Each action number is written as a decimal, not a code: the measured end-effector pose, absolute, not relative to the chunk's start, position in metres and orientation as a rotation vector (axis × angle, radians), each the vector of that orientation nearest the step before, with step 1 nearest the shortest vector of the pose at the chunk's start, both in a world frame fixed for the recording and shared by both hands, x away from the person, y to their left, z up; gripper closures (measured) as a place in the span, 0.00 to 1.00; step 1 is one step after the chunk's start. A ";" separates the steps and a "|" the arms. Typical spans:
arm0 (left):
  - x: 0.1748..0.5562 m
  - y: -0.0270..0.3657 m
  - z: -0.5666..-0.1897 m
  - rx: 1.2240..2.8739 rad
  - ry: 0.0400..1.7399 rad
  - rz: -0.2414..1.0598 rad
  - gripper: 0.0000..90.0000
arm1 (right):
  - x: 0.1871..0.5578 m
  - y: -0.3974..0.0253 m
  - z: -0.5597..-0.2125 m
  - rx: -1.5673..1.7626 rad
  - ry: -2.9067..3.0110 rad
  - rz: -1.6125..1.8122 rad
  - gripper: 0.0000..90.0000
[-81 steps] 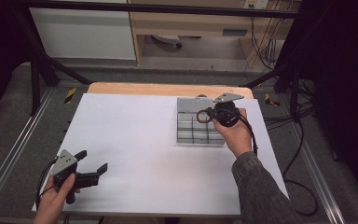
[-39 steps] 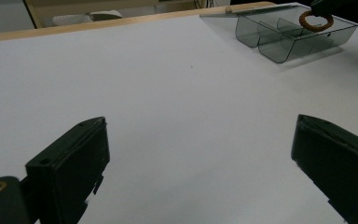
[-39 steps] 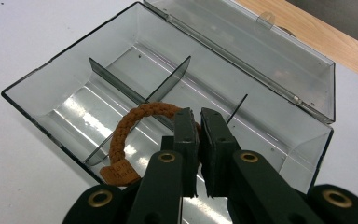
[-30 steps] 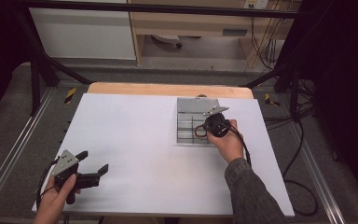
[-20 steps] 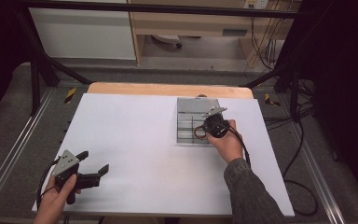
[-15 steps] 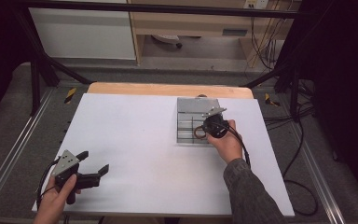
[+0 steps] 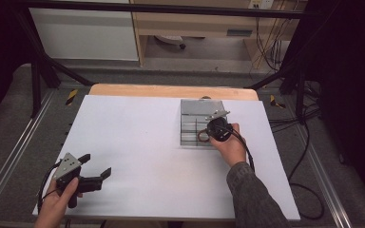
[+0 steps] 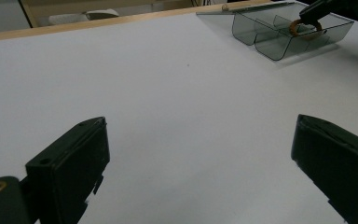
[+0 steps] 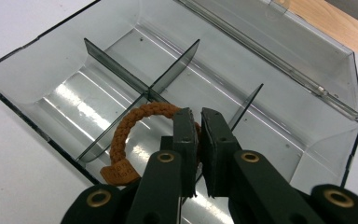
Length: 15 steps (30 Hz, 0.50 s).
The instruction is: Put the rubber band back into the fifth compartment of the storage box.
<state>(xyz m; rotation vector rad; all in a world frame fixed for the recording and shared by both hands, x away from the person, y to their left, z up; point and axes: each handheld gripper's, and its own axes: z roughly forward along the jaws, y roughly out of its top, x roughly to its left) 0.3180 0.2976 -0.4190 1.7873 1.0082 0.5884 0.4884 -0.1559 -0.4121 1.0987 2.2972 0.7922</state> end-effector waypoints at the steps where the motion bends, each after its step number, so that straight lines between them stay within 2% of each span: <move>1: 0.318 0.298 -0.419 1.787 1.007 0.588 0.05 | 0.488 -0.156 -0.412 1.096 2.301 0.790 0.94; 15: 0.318 0.297 -0.419 1.792 1.001 0.584 0.05 | 0.489 -0.154 -0.416 1.097 2.310 0.785 0.94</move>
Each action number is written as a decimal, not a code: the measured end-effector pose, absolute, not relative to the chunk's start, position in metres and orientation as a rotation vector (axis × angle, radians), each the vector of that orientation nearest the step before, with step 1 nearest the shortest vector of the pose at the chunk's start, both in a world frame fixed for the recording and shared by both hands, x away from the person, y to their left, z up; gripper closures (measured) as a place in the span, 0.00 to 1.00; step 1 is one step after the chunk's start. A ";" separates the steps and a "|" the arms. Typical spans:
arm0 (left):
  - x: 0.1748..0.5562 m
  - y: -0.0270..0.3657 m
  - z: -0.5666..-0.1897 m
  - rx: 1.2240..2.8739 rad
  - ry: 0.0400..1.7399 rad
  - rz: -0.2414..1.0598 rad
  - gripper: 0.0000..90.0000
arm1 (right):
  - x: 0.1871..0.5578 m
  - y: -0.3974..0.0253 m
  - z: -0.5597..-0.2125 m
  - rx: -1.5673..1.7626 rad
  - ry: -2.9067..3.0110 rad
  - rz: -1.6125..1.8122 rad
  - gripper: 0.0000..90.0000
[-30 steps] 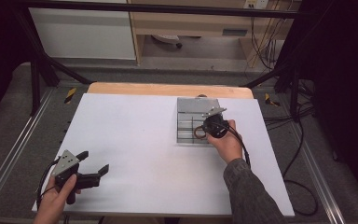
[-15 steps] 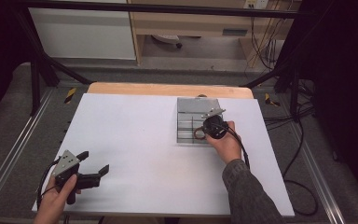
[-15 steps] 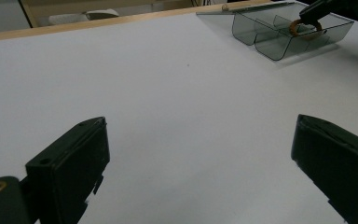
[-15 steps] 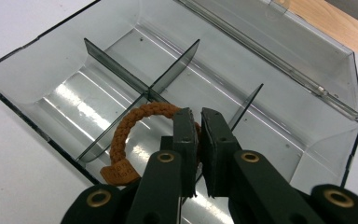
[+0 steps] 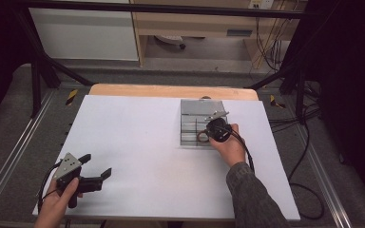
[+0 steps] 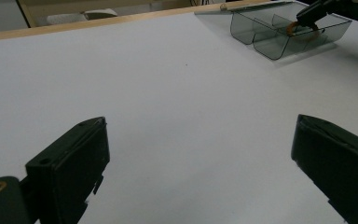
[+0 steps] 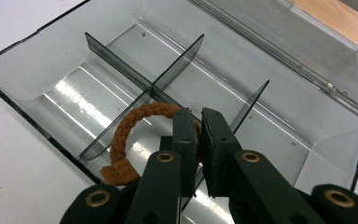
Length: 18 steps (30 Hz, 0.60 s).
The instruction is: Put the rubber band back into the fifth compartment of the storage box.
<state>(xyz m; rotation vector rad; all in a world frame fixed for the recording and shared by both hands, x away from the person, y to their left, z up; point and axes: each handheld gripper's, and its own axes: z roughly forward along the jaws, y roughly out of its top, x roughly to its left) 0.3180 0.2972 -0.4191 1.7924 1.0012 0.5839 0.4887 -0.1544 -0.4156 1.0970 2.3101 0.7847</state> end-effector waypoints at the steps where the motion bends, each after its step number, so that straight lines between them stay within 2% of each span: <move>1: 0.318 0.297 -0.419 1.792 1.001 0.581 0.05 | 0.489 -0.154 -0.416 1.099 2.313 0.783 0.94; 18: 0.318 0.297 -0.419 1.806 0.994 0.579 0.05 | 0.489 -0.154 -0.419 1.102 2.323 0.789 0.93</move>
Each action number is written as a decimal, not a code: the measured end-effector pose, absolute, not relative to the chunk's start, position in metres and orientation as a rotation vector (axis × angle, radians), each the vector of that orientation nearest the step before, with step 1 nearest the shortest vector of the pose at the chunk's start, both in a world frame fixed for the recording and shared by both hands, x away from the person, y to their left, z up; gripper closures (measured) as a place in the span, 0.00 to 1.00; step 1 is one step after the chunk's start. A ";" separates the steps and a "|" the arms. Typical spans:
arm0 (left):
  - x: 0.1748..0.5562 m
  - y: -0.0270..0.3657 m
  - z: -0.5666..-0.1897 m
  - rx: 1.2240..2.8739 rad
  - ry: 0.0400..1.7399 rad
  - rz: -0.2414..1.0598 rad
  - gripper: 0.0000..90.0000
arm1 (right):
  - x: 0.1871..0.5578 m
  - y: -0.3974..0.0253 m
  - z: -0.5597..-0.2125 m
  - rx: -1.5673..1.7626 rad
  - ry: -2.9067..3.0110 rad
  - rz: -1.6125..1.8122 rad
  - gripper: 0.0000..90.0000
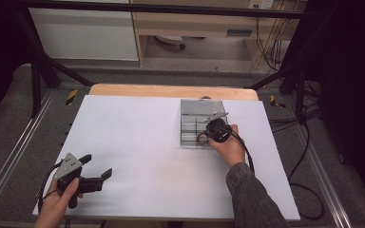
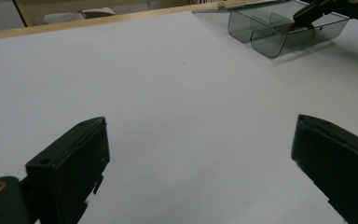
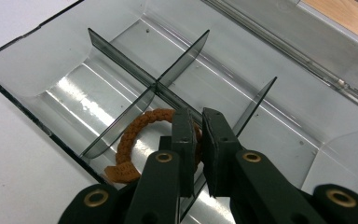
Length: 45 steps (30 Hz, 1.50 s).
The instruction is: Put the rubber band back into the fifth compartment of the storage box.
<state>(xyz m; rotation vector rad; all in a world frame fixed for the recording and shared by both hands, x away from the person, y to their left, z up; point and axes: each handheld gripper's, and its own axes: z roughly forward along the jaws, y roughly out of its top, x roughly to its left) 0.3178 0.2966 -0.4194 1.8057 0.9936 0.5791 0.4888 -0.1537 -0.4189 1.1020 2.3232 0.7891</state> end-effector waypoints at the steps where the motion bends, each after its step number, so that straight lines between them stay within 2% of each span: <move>1: 0.318 0.297 -0.419 1.806 0.993 0.579 0.05 | 0.489 -0.154 -0.419 1.100 2.325 0.788 0.93; 19: 0.318 0.296 -0.420 1.807 0.989 0.576 0.05 | 0.487 -0.152 -0.422 1.102 2.337 0.799 0.92; 45: 0.318 0.295 -0.420 1.808 0.986 0.576 0.05 | 0.483 -0.156 -0.416 1.119 2.302 0.847 0.81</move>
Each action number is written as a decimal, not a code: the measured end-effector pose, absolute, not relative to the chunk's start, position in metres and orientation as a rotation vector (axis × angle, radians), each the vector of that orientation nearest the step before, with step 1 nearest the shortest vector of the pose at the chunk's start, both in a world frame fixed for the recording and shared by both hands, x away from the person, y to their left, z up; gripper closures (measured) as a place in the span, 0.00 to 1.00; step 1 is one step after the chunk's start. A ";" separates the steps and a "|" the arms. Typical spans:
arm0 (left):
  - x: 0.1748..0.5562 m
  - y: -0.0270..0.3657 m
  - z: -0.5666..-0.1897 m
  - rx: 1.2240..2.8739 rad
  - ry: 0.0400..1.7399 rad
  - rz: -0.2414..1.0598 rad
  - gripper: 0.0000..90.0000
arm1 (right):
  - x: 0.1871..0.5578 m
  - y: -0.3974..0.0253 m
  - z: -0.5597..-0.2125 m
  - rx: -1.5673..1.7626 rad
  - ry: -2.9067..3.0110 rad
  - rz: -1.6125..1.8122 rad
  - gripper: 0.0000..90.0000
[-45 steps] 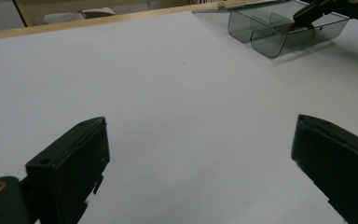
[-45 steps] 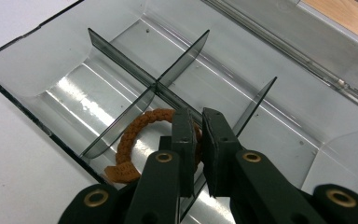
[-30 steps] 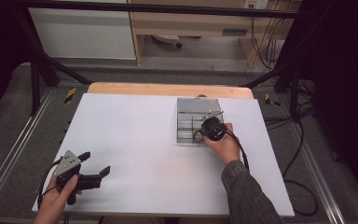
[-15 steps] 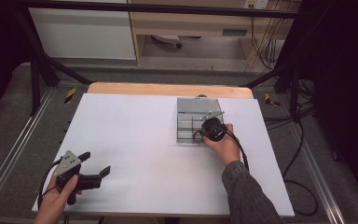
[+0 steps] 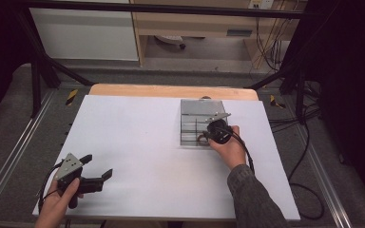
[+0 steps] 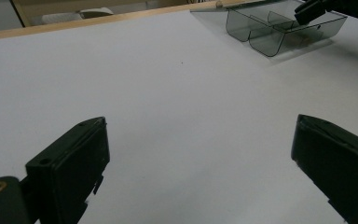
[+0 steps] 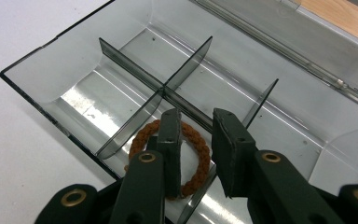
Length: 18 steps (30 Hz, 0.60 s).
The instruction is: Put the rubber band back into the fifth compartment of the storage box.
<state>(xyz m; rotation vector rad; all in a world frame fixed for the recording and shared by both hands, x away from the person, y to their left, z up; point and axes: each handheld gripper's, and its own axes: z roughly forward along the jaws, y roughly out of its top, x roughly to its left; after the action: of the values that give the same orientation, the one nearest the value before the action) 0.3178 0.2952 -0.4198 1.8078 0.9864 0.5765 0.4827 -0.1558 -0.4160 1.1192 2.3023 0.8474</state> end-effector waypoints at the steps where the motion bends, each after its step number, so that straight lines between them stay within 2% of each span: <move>1: 0.318 0.295 -0.420 1.807 0.987 0.576 0.05 | 0.482 -0.157 -0.416 1.121 2.300 0.849 0.80; 12: 0.318 0.296 -0.420 1.805 0.988 0.575 0.05 | 0.482 -0.165 -0.412 1.188 2.255 0.928 0.68; 18: 0.318 0.296 -0.420 1.804 0.988 0.576 0.05 | 0.481 -0.168 -0.410 1.240 2.197 0.995 0.50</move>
<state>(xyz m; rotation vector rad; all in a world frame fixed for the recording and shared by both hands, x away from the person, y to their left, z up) 0.3177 0.2957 -0.4197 1.8041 0.9880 0.5758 0.4814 -0.1679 -0.4096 1.2398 2.1969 0.9952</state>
